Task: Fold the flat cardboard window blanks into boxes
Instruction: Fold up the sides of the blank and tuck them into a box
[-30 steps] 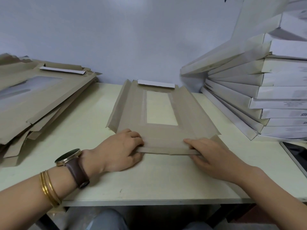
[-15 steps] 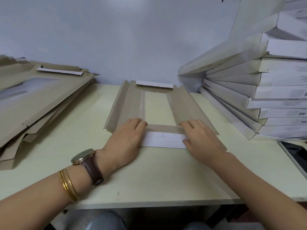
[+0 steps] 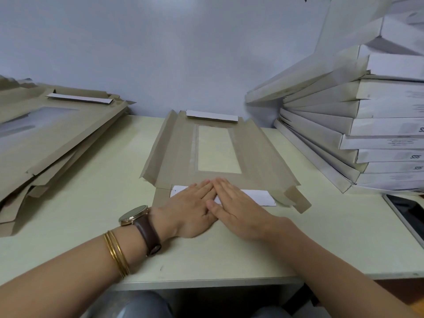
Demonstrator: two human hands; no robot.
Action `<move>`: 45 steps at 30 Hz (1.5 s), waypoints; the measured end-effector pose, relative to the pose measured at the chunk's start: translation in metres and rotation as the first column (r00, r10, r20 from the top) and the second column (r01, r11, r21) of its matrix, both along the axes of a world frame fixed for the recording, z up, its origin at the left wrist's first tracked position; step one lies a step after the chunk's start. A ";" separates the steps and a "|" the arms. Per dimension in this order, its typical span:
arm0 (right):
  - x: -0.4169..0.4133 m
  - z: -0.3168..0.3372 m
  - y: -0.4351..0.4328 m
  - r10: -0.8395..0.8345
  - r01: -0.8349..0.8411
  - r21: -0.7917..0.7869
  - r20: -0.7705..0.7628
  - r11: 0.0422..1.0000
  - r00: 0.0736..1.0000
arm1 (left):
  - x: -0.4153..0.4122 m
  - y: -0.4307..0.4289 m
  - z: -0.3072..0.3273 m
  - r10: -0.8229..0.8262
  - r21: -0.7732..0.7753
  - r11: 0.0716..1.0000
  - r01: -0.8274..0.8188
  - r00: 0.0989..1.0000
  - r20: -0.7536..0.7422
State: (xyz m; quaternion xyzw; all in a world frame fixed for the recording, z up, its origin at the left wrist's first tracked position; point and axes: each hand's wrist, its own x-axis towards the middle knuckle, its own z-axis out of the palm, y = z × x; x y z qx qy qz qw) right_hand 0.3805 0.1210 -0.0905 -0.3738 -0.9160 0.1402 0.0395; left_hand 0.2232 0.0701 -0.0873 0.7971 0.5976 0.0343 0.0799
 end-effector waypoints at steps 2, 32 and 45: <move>0.004 0.001 0.002 -0.009 0.009 -0.011 0.043 1.000 0.999 | 0.000 0.000 0.001 0.020 -0.037 0.999 -0.020 1.000 -0.012; 0.059 0.027 -0.001 -0.038 -0.007 0.337 0.128 0.942 0.991 | -0.034 -0.020 0.010 0.163 0.256 0.955 -0.149 0.986 -0.036; 0.069 0.045 0.032 0.014 -0.054 0.239 0.164 0.969 0.986 | -0.032 -0.011 0.028 0.113 0.259 0.960 -0.109 0.994 -0.002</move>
